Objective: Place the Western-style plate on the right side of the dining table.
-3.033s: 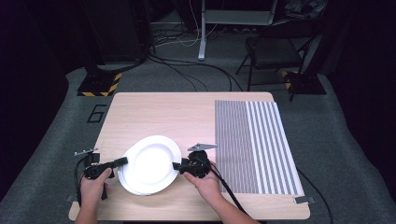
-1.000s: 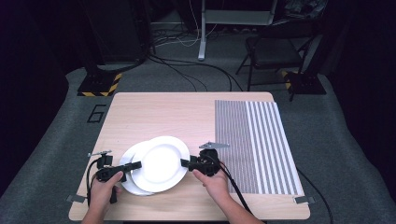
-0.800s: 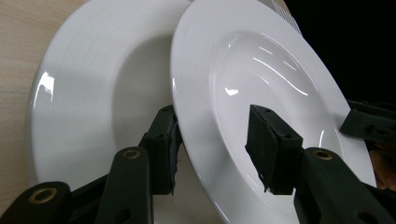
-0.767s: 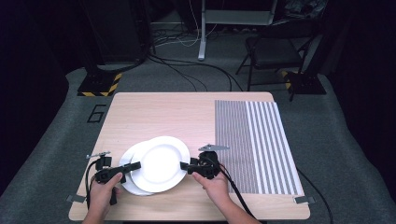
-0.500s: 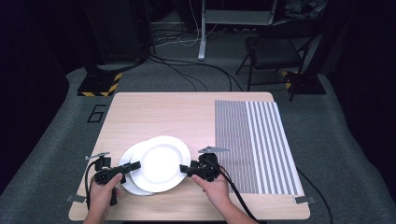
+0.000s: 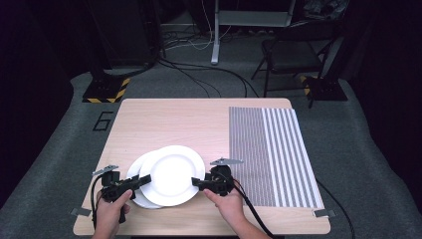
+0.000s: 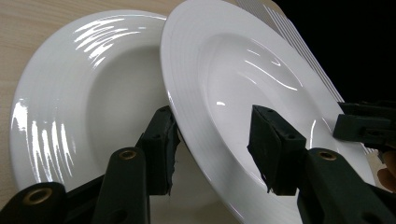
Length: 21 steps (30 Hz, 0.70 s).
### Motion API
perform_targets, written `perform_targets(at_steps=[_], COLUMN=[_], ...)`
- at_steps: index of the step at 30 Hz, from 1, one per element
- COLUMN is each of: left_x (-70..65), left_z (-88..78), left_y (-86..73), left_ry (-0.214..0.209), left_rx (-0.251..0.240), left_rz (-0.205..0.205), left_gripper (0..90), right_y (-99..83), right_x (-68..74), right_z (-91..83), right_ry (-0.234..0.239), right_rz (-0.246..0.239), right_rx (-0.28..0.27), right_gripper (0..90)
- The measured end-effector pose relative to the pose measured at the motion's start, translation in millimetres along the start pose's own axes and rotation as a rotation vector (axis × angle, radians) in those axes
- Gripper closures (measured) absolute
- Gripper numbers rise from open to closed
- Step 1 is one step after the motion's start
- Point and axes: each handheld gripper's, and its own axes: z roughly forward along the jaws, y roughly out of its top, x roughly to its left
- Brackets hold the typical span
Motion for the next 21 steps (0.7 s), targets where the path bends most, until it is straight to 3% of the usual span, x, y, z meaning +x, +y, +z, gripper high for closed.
perform_targets(at_steps=[8,15,21], left_x=[-8.0,-8.8,-7.4], left_z=[8.2,9.6,10.1], left_y=[-3.7,-6.6,-9.1], left_ry=[0.019,0.014,0.018], left_rx=[0.022,-0.010,0.001], left_rz=[0.057,0.041,0.037], left_gripper=[52.6,54.4,54.6], right_y=[5.7,4.7,0.1], right_x=[-9.8,-13.4,-13.7], right_z=[-2.8,-2.2,-4.1], right_ry=[-0.031,-0.037,-0.023], right_rz=[0.018,-0.018,-0.004], right_rx=[-0.017,-0.031,-0.043], right_gripper=[49.9,50.2,43.1])
